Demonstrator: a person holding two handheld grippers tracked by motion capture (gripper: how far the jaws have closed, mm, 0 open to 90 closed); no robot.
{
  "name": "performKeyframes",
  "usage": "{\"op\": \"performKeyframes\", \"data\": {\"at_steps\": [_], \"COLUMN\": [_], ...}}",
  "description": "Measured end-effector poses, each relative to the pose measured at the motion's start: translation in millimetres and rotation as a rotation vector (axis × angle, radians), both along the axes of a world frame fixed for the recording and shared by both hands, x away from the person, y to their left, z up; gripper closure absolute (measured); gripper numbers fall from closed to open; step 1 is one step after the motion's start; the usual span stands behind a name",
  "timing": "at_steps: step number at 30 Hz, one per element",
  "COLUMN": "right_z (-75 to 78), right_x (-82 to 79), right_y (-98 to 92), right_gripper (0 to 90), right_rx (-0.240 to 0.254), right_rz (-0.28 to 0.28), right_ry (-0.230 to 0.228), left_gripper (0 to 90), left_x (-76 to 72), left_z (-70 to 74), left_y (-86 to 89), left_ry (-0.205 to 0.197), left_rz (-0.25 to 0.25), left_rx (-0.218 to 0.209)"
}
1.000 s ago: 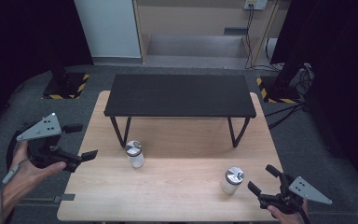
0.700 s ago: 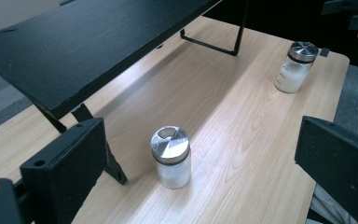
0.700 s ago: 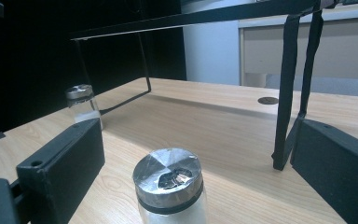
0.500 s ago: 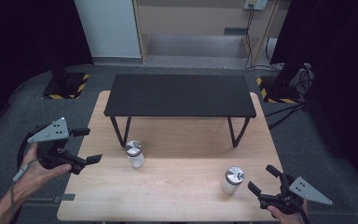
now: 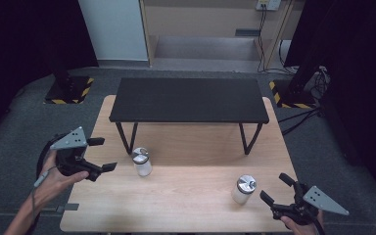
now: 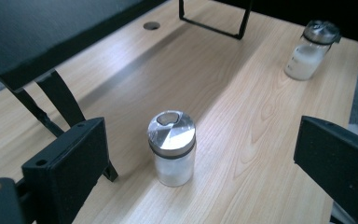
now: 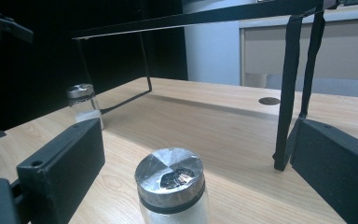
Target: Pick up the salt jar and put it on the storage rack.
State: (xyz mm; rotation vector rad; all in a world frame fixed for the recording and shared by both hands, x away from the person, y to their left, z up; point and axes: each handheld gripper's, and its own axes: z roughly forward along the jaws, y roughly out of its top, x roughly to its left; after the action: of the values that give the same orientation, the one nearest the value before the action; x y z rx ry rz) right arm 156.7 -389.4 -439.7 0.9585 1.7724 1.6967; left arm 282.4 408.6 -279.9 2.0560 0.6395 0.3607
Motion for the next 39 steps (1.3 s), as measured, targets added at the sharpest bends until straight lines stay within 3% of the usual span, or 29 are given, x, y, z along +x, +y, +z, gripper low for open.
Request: {"op": "performKeyframes", "data": {"at_steps": [5, 18, 33, 39], "right_z": [-0.1, -0.2, -0.6, -1.0], "right_x": [-0.1, 0.3, 0.4, 0.7], "right_y": [0.3, 0.8, 0.4, 0.2], "right_gripper": [3.0, 3.3, 3.4, 3.7], "right_rx": [-0.001, -0.007, -0.010, -0.009], "right_rz": [-0.002, 0.003, 0.001, 0.001], "right_ry": [0.001, 0.000, -0.001, 0.002], "left_gripper": [1.8, 2.6, 3.3, 3.8], "left_x": [7.5, 27.7, 50.5, 60.8], "left_z": [-10.1, -31.3, -54.5, -65.3], "left_y": [-10.7, -25.5, -45.5, -49.8], "left_ry": [0.007, 0.036, 0.064, 0.078], "left_rz": [-0.008, -0.008, 0.001, 0.004], "left_rx": [0.028, 0.023, 0.075, 0.070]}}
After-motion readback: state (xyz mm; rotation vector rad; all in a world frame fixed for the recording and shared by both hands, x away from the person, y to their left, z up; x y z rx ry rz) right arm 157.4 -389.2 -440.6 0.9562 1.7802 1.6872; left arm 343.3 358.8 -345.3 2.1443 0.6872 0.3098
